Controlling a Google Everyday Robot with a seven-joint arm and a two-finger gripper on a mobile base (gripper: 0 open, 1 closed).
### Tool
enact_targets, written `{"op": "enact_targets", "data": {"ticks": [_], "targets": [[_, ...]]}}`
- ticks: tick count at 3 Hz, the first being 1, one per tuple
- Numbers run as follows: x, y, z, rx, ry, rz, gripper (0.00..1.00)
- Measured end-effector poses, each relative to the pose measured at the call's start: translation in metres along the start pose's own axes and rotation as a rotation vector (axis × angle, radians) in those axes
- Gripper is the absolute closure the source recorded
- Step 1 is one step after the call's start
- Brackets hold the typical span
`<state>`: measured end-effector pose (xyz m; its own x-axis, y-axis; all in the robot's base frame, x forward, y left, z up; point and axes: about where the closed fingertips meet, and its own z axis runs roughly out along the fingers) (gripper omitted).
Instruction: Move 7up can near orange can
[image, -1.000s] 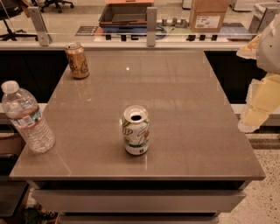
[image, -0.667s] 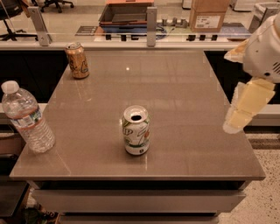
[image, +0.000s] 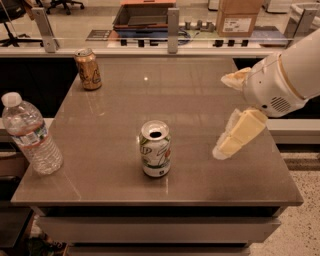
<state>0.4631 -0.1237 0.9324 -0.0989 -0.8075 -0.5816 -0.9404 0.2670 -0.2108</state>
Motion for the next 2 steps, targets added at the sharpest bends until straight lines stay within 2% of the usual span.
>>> {"op": "enact_targets", "data": {"ticks": [2], "targets": [[-0.015,0.023,0.053,-0.035,-0.345,0.073,0.00]]}}
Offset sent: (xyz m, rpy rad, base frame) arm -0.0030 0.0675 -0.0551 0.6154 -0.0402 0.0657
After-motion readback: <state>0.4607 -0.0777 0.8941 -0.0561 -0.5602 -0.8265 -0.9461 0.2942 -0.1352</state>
